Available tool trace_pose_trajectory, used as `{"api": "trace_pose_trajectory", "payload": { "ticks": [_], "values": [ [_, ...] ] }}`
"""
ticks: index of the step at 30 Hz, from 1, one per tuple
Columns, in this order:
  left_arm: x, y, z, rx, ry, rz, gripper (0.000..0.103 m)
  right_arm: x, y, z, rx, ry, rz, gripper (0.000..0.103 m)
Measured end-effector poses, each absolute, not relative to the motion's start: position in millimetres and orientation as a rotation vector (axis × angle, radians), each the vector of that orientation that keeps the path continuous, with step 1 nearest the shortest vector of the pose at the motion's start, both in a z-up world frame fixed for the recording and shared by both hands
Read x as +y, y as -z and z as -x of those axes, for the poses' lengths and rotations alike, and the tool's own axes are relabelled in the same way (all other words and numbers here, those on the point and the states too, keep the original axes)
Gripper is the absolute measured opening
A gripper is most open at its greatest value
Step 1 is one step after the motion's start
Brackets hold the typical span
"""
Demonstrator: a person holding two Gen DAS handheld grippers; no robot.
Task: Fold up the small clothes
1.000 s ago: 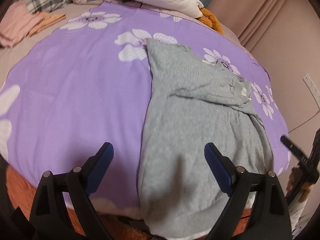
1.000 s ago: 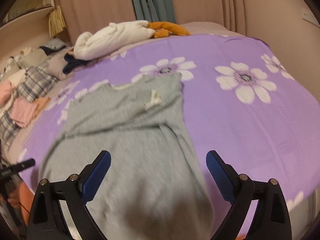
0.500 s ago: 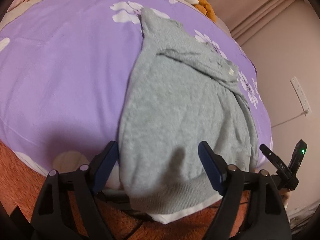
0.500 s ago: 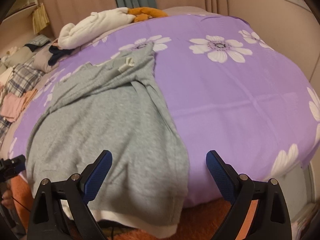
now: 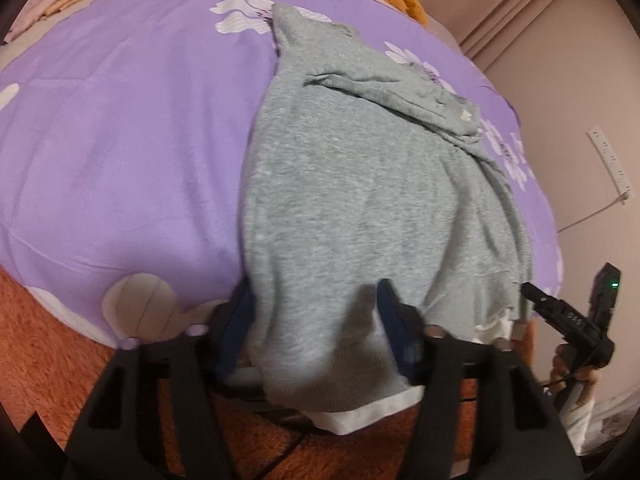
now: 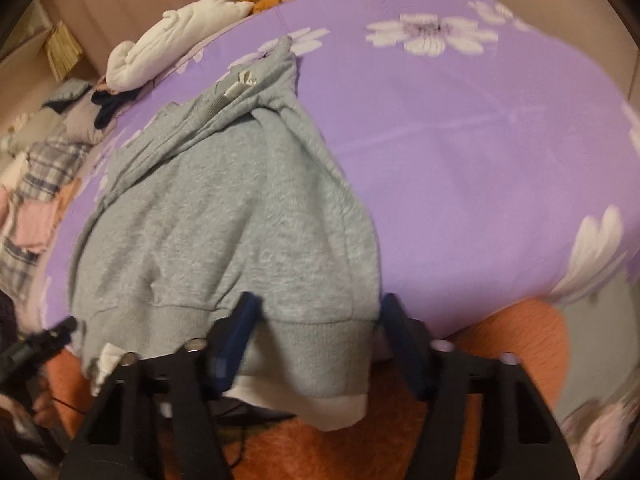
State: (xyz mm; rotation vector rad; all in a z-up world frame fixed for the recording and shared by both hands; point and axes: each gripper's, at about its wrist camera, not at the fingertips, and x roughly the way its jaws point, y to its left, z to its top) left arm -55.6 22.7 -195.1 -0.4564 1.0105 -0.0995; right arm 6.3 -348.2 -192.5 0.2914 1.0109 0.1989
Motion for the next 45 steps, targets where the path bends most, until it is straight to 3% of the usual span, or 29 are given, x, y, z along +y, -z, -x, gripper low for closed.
{"api": "trace_pose_trajectory", "payload": {
  "ticks": [2,3,4,6,16,25,30,33,35,36,37,38,39,45],
  "values": [
    [21.3,194.3,55.6,1.016,0.049,0.400,0.018,-346.7,190.7,-5.2,1.003,-0.200,-0.290,0.047],
    [20.6,192.4,56.0,1.013,0.052,0.388,0.010,-345.0,188.7,-4.7,0.999,-0.206,-0.283,0.039],
    [21.3,190.8,55.5,1.013,0.068,0.397,0.008,-343.0,186.0,-4.1,0.995,-0.215,-0.275,0.033],
    [22.9,183.6,54.3,1.001,0.076,0.414,0.007,-337.0,176.7,-3.4,0.984,-0.242,-0.248,0.023],
    [29.1,133.5,-0.6,0.832,0.116,0.409,0.008,-344.1,121.9,-48.8,0.843,-0.336,-0.405,0.021],
    [47.9,176.0,-81.0,0.953,0.063,0.447,0.011,-340.6,158.8,-116.1,0.930,-0.242,-0.464,0.021],
    [34.8,176.4,-78.1,0.931,0.037,0.348,0.012,-335.6,169.9,-122.9,0.954,-0.180,-0.435,0.021],
    [32.2,170.2,-73.8,0.934,0.044,0.305,0.020,-339.8,163.2,-117.4,0.945,-0.193,-0.442,0.022],
    [34.3,159.5,-65.8,0.929,0.069,0.330,0.043,-342.2,155.5,-110.7,0.939,-0.204,-0.434,0.028],
    [36.0,153.7,-60.3,0.917,0.087,0.349,0.051,-343.2,151.9,-108.3,0.932,-0.204,-0.424,0.040],
    [35.9,149.9,-57.0,0.909,0.095,0.358,0.066,-344.3,145.8,-102.2,0.919,-0.194,-0.404,0.048],
    [37.8,142.9,-48.3,0.891,0.110,0.372,0.074,-345.5,143.1,-101.1,0.905,-0.181,-0.390,0.064],
    [37.7,138.7,-42.0,0.877,0.126,0.379,0.076,-348.3,137.1,-93.0,0.876,-0.162,-0.373,0.072],
    [26.6,147.3,-22.7,0.922,0.199,0.415,0.083,-353.5,140.6,-64.8,0.884,-0.208,-0.379,0.073]
  ]
}}
